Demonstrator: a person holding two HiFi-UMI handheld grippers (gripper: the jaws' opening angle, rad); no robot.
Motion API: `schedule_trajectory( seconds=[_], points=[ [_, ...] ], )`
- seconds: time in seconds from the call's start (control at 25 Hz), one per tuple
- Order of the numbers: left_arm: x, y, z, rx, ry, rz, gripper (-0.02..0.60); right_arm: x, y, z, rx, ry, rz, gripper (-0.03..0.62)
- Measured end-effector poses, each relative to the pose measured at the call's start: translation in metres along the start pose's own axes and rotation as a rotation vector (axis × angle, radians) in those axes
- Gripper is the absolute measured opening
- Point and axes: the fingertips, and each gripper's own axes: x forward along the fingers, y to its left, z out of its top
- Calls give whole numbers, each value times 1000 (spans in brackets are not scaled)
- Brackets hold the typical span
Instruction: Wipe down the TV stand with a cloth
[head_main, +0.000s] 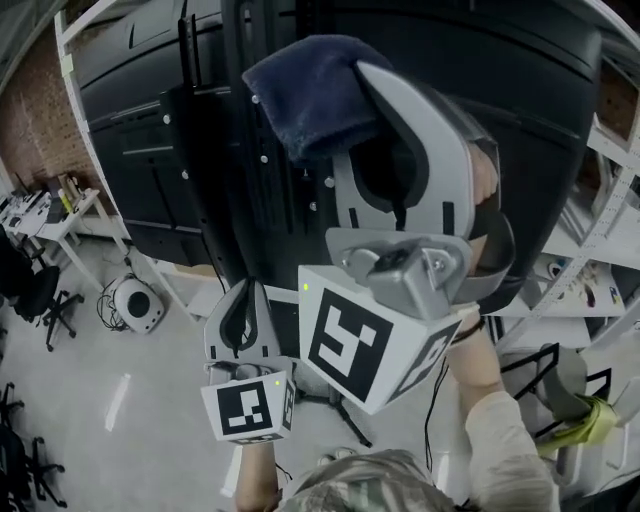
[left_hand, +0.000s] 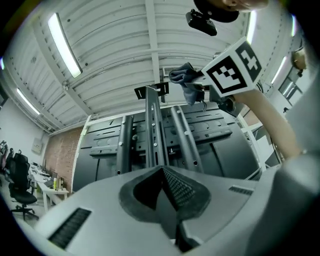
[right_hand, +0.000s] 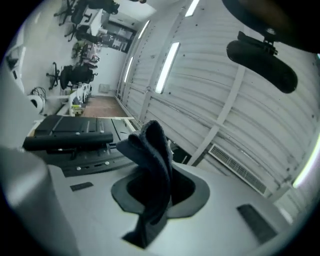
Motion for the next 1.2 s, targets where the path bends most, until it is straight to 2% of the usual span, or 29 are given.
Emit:
schedule_trajectory(
  seconds=[0.12,0.4,0.8,1.2],
  points=[
    [4,-8,4,-3,-12,-20,15,8,-9,-14,-37,42,-33,57],
    [7,-16,-1,-1,-6,-45,15,19,5,-44,-52,114,-19,57],
    [3,-4,-9,12,7,-16,15,37,45,-66,-102,180,53,57],
    [6,-5,-13,-24,9,-29,15,36,67,-71,-182,186,92,57]
  ],
)
